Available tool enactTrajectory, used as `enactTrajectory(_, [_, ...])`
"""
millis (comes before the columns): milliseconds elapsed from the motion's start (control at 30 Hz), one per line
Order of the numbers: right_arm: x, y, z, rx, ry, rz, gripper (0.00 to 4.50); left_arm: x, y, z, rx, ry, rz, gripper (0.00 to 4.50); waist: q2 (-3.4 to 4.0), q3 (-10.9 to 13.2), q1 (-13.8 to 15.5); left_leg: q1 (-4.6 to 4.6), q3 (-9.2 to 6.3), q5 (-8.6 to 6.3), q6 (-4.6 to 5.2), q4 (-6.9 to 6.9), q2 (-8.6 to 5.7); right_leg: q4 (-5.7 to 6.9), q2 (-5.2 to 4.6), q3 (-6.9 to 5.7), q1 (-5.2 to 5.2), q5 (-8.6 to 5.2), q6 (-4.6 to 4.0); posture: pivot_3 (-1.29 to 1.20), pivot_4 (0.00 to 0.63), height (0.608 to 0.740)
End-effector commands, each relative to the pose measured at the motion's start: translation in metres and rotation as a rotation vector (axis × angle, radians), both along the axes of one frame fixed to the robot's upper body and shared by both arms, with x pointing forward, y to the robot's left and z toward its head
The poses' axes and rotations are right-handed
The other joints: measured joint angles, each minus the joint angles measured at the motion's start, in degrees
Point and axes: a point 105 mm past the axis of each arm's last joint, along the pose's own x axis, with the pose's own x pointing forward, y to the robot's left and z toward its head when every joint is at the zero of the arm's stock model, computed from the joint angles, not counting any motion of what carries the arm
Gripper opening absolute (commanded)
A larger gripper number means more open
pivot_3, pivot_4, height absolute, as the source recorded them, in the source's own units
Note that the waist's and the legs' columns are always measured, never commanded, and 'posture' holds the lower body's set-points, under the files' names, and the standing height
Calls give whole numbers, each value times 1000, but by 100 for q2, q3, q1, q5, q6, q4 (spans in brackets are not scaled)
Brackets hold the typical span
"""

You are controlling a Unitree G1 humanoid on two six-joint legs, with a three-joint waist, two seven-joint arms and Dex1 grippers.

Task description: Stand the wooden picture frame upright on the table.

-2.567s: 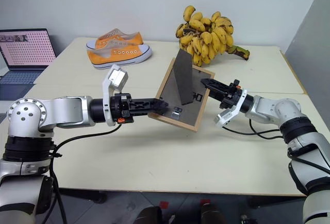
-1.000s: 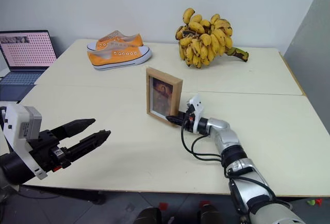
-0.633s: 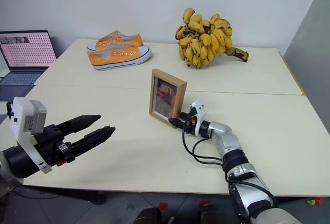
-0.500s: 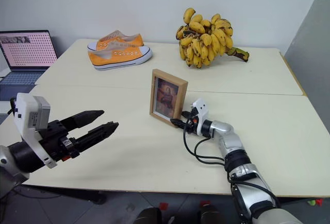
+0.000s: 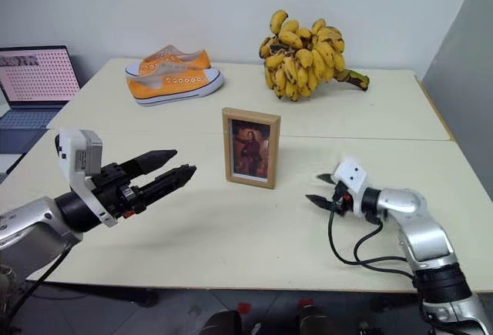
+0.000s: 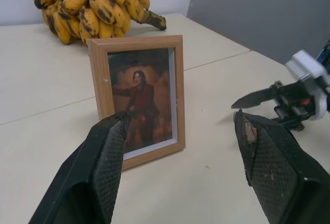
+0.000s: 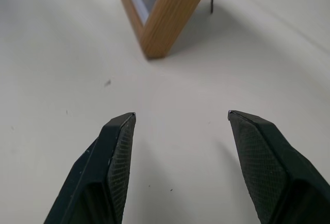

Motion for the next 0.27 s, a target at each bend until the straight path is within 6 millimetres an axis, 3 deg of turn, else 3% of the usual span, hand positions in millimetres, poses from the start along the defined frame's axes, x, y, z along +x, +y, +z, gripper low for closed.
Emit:
enactTrajectory(33, [-6,17,62,138,-83,-3,3002,1,-3,8,20,-18,-57,3455,-1,1,1,-1,2,0,0,0,-1,-2,-1,1,0,0,0,0,150,740])
enactTrajectory(100, [-11,23,74,177,-78,-1,3002,0,-2,7,14,17,-77,3455,-3,2,3,-3,1,0,0,0,-1,-1,-1,0,-2,2,0,0,150,740])
enactTrajectory(267, [-13,22,74,193,-44,-33,3002,2,-1,2,39,45,-63,3455,-9,-1,23,-7,0,-1,0,-8,-1,-14,-3,-5,-1,2,-2,0,150,740])
